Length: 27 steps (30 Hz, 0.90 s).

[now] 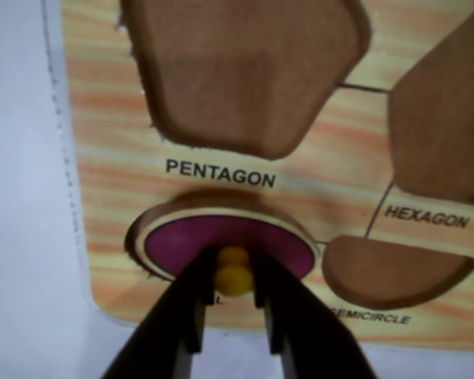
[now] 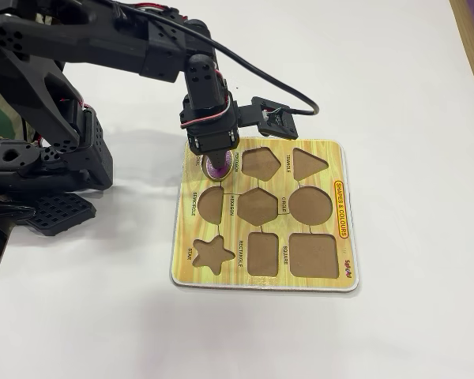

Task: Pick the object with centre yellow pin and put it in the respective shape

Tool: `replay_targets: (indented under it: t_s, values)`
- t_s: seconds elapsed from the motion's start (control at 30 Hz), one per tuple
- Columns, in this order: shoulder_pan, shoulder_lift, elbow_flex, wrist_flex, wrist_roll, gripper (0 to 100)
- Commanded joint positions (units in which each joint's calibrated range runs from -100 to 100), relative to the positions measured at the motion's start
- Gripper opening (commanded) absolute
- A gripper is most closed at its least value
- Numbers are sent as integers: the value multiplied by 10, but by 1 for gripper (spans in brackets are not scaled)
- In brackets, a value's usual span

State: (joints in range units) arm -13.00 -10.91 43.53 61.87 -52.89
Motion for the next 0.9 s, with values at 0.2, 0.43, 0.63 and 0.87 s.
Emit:
replay_targets:
  t_s: [0.2,0.43,0.63,0.87]
  values:
    - [-6,-2,-19,2,-1,5]
    - [-10,-2,-19,2,0,5]
    - [-15,23,-26,2,0,5]
    - [-20,21,-27,3,0,5]
